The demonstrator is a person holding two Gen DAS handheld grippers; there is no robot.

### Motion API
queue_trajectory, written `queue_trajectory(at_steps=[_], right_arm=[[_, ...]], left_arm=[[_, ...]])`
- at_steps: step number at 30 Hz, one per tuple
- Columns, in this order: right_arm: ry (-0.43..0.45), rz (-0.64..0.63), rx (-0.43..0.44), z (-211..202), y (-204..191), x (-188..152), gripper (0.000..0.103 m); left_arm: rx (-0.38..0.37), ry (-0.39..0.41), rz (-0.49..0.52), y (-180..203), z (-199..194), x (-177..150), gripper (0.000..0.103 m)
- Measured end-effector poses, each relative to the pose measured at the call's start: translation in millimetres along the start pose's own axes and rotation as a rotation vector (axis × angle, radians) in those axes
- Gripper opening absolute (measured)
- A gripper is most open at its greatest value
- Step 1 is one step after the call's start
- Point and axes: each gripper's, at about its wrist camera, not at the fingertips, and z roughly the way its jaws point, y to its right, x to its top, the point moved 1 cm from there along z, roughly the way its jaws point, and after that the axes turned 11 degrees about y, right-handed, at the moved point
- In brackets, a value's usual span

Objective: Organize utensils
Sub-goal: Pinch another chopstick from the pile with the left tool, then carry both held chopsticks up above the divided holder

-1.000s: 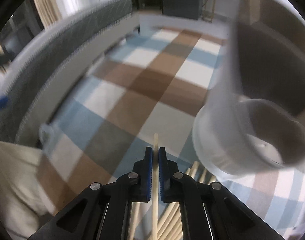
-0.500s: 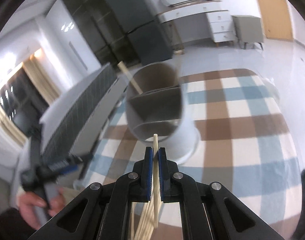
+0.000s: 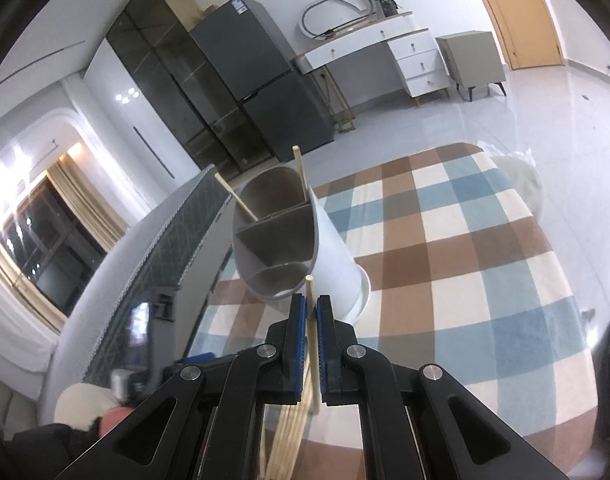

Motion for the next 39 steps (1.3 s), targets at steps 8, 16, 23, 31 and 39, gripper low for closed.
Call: queue_trajectory(at_steps=[8,16,23,31,39], right_arm=[[0.008,0.009,0.022,-1.1,3.3,1.7,0.005],[0.030,-0.001,0.011,-6.7,3.4,4.4,0.005],[0.052,-0.030,-0.005,-15.8,-2.0,3.8,0.005],[0.083,-0.072,-0.013,-28.3,-16.2,0.6,0.005],[0.100,-0.124,-0.022,-35.0,-32.5,-5.7,0.005]], left_arm=[[0.090,-0.045,0.011,5.8,24.1,1.9,0.069],[0.095,-0.021,0.090,30.9,16.5,0.5,0.001],[0.042,0.028,0.069,32.2,-4.5,-1.8,0.000],[-0.057,0.231,0.022,29.1,-80.9,2.8,0.000],[-0.144,0.370,0.039,27.2,-125.8,9.0,0.000]])
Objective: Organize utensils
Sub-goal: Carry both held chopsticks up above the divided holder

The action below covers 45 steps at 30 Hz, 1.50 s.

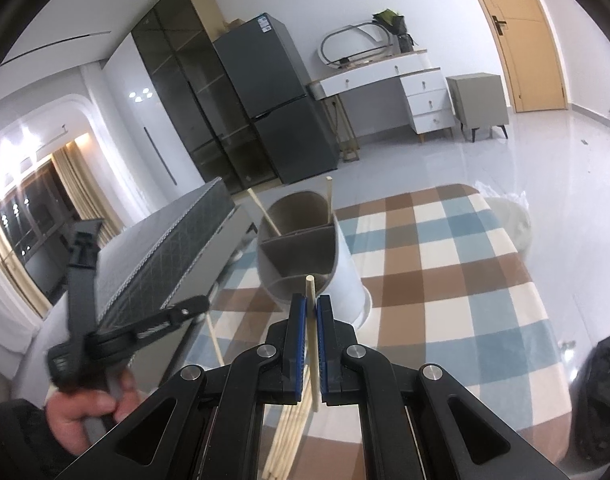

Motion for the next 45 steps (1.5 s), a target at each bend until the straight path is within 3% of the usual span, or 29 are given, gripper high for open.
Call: queue_trajectory(at_steps=[10,20,34,45], right_arm=[[-0.017,-0.061,-0.037,-5.3,-16.1,-12.5,0.005],[-0.008,-0.082,-0.055,-15.3,-27.8,-13.1,0.005],[0.088,-0.117,-0.045,-22.7,-41.3,28.6,0.005],[0.150,-0.157,-0.026,-2.3,-37.8,103.8,0.005]], left_arm=[[-0.053,0.039,0.075,6.0,-25.3,-3.0,0.000],[-0.090,0.052,0.057,3.0,-41.7,-4.2,0.000],[-0.169,0.105,0.097,15.3,-71.8,35.9,0.000],[-0.243,0.181,0.060,33.2,-75.4,109.4,0.000]])
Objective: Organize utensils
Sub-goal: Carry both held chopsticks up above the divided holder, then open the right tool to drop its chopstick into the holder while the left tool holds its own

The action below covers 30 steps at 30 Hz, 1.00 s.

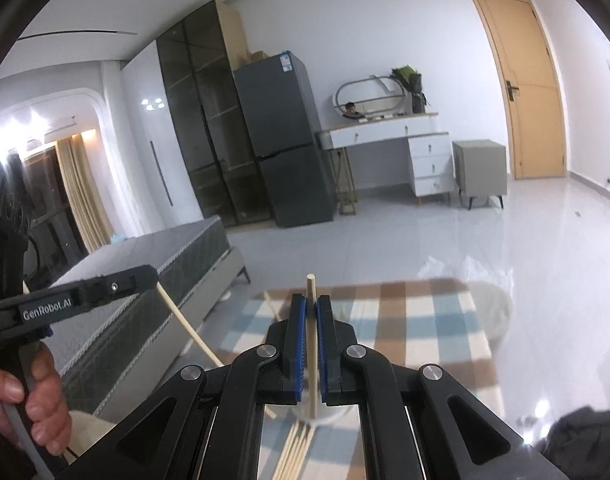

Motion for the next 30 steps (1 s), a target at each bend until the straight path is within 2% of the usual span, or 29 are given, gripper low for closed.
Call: queue_trajectory(at_steps=[6,12,21,30], right_arm=[[0.036,-0.028,0.024,26.4,-1.5,38.7,0.005],[0.049,-0.045,0.042,56.9,-2.5,55.7,0.005],[0.009,-0.042,0.047,98.1,1.9,41.9,0.005],[-0.058,0.022,0.028,116.8,24.4,15.4,0.005]], left_arm=[[-0.022,0.037,-0.026,-2.3,17.4,39.0,0.000],[-0.022,0.061,-0.019,-7.9,42.4,60.0,0.000],[-0.025,0.011,0.017,-14.5,86.6,47.4,0.000],[-0.036,-0.057,-0.007,-23.3,112.5,32.7,0.000]])
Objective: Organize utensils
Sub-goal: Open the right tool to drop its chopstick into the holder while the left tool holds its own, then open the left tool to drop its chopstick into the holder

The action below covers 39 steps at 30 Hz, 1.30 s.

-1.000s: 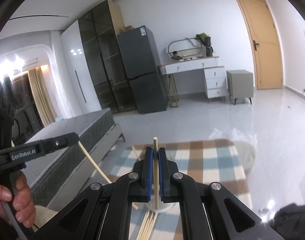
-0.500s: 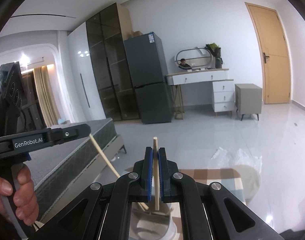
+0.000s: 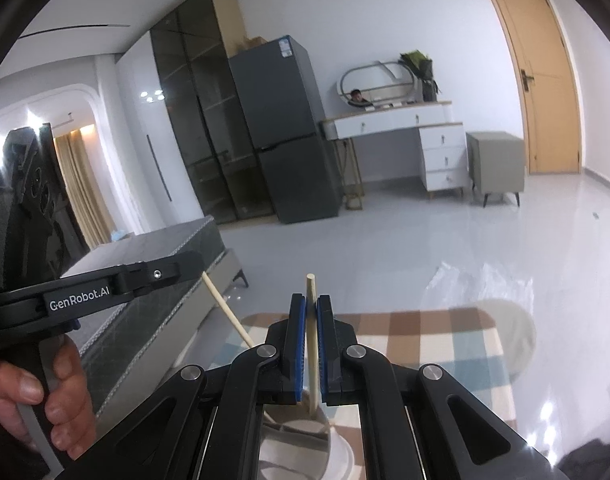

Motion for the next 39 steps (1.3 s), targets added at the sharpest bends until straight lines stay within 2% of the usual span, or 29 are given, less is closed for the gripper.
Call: queue_trajectory(at_steps=[9,17,21,23,25,27,28,32,39], right_arm=[[-0.055,0.019,-0.001,9.0,6.5,-18.3,0.005],[-0.096,0.025,0.008,1.9,7.6,-29.2,0.008],[-0.103,0.031,-0.013,-11.2,8.8,-33.6,0.020],[-0.099,0.050,-0.024,-20.0,10.6,-33.6,0.026],[-0.091,0.063,-0.031,-28.4,12.2,-33.7,0.032],[-0.081,0.066,-0.035,-35.7,11.6,-32.3,0.038],[-0.074,0.065,-0.037,-41.2,10.8,-31.6,0.041],[-0.053,0.069,-0.043,-56.9,6.6,-27.5,0.044],[-0.013,0.070,-0.048,-81.6,-6.4,-22.4,0.058]], left_arm=[[-0.020,-0.056,-0.008,2.8,7.4,-10.4,0.000],[-0.077,-0.148,0.005,14.4,12.5,-12.8,0.000],[-0.046,-0.162,0.002,14.6,5.7,-12.3,0.000],[-0.037,-0.161,-0.003,13.8,1.1,-11.3,0.008],[-0.019,-0.144,-0.007,12.6,-7.2,-10.9,0.040],[0.004,-0.106,-0.013,11.7,-17.7,-10.8,0.053],[0.020,-0.089,-0.007,12.7,-24.5,-10.1,0.054],[0.073,-0.069,0.032,16.7,-41.3,-11.1,0.057],[0.136,0.000,0.037,16.2,-72.0,-13.5,0.075]])
